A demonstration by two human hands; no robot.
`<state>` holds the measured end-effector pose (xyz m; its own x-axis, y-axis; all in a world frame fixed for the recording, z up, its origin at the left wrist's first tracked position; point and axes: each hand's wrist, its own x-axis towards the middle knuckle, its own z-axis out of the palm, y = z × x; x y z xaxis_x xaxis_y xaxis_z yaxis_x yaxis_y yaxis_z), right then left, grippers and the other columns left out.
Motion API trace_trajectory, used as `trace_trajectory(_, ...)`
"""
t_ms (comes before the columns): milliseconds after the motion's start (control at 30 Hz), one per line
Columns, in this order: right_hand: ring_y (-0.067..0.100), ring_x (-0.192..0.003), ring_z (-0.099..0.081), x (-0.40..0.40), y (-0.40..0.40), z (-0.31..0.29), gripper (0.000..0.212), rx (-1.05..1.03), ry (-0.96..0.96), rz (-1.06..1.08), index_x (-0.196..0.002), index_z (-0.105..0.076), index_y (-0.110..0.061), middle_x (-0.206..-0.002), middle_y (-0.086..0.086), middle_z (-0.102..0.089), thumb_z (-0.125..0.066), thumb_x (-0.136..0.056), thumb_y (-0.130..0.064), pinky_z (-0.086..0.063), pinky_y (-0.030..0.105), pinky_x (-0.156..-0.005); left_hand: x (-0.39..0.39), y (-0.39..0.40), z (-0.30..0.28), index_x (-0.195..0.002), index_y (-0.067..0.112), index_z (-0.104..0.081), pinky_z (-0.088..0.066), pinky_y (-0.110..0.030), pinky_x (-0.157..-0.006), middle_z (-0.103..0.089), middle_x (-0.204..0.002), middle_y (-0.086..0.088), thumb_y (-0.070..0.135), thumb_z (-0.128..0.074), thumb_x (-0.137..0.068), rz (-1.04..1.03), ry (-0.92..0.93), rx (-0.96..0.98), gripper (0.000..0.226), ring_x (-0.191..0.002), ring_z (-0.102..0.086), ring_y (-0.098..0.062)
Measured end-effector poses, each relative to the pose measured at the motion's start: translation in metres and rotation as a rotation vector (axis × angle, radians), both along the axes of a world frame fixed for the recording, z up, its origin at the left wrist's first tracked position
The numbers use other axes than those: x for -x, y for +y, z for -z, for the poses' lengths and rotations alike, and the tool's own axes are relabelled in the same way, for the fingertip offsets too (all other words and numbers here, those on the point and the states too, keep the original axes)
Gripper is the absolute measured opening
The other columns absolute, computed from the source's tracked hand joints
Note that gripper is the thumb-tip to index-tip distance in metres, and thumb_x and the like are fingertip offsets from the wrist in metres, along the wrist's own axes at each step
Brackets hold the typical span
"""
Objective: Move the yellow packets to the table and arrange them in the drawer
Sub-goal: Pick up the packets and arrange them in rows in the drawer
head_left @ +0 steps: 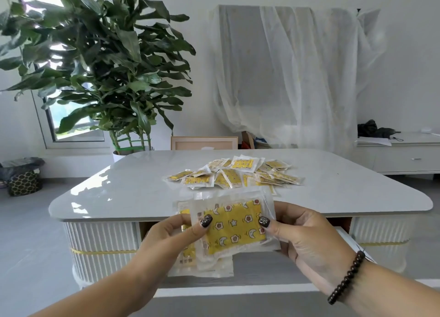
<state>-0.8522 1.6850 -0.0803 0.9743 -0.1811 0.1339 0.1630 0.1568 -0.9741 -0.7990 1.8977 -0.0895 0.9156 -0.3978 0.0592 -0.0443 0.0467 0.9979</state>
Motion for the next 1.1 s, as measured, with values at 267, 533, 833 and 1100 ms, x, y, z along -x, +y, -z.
trace_trajectory(267,0.012,-0.062,-0.067,-0.012,-0.008,0.001,0.036,0.033,0.032,0.202,-0.099,-0.069,-0.016,-0.08,0.005,-0.075,-0.061,-0.08,0.013,-0.049,0.022,-0.057,0.001,-0.014,0.004,-0.086,0.008,-0.076,-0.061,-0.036,-0.077,-0.076,-0.092,-0.012,0.026,-0.071,-0.078,0.136,0.037,-0.233,0.02,-0.085,-0.074,-0.029)
trace_trajectory(533,0.019,-0.085,-0.071,-0.018,0.003,0.011,0.039,-0.087,-0.018,0.266,-0.107,-0.061,-0.015,-0.096,0.007,-0.073,-0.073,-0.074,0.003,-0.051,0.032,-0.071,0.0,-0.028,0.017,-0.093,0.006,-0.073,-0.061,-0.034,-0.07,-0.077,-0.091,-0.012,0.02,-0.063,-0.089,0.099,0.116,-0.191,0.017,-0.08,-0.074,-0.027)
trace_trajectory(833,0.024,-0.088,-0.07,-0.01,0.015,0.01,0.03,-0.037,0.048,0.282,-0.076,-0.071,-0.007,-0.084,0.008,-0.075,-0.056,-0.094,-0.025,-0.053,0.048,-0.089,-0.005,-0.023,0.017,-0.094,0.009,-0.076,-0.059,-0.036,-0.079,-0.075,-0.1,-0.013,0.03,-0.07,-0.076,0.235,0.099,-0.18,0.029,-0.092,-0.073,-0.029)
trace_trajectory(1100,0.03,-0.062,-0.051,-0.002,0.026,0.005,0.061,0.143,0.03,0.403,-0.085,-0.057,0.017,-0.074,0.032,-0.06,-0.073,-0.076,-0.041,-0.049,0.039,-0.068,0.007,-0.023,0.011,-0.094,0.01,-0.071,-0.049,-0.023,-0.073,-0.066,-0.078,0.005,0.066,-0.072,-0.066,0.158,-0.111,-0.205,0.063,-0.069,-0.062,-0.014)
